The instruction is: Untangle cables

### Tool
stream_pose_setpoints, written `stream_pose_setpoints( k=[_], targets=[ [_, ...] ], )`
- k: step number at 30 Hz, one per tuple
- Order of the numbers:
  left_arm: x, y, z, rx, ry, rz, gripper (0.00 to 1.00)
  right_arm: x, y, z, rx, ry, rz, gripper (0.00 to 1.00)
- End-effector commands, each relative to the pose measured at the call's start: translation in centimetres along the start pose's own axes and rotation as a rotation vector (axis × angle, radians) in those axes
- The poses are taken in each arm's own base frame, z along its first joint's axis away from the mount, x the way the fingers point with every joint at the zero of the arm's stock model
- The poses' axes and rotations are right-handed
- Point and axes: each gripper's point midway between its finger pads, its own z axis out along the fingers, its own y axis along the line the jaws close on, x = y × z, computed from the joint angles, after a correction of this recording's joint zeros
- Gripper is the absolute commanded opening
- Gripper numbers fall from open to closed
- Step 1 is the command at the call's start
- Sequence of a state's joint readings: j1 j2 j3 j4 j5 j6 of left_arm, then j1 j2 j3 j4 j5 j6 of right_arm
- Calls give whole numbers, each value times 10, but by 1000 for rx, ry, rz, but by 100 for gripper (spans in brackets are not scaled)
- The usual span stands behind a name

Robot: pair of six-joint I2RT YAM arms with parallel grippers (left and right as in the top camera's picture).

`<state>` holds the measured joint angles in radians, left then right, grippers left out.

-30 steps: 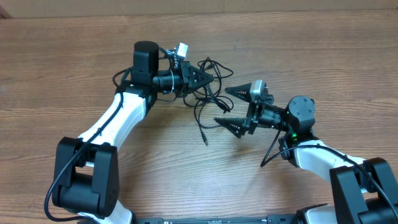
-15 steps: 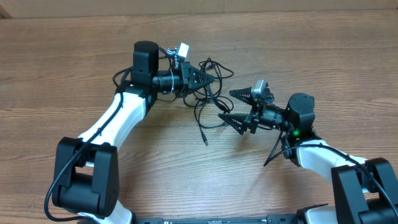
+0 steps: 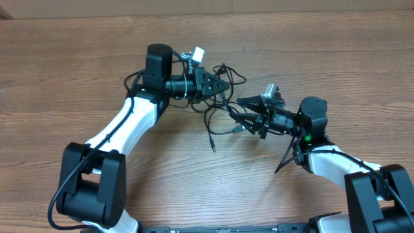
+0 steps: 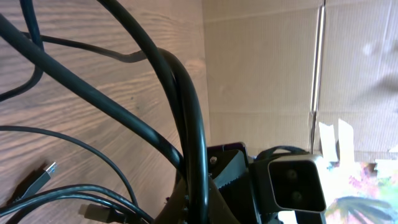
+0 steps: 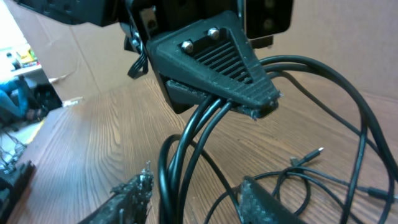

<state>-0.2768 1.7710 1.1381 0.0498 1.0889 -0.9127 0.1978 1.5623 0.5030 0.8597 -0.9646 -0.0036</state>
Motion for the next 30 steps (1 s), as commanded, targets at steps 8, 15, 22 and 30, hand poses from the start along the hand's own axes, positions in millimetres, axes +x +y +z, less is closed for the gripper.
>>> stream_pose_setpoints(
  k=[8,15,22,30],
  targets=[
    [-1,-9,0,11,-3,33,4,-1,-1,0,5,7,6,31],
    [-4,-7,0,-2,-21,15,4,1,1,0,-6,15,17,15],
    [-5,-6,0,-5,-25,15,4,0,3,0,-22,11,10,4],
    [-9,-3,-1,-25,-50,13,4,-25,19,-2,-104,-66,-95,4]
  ],
)
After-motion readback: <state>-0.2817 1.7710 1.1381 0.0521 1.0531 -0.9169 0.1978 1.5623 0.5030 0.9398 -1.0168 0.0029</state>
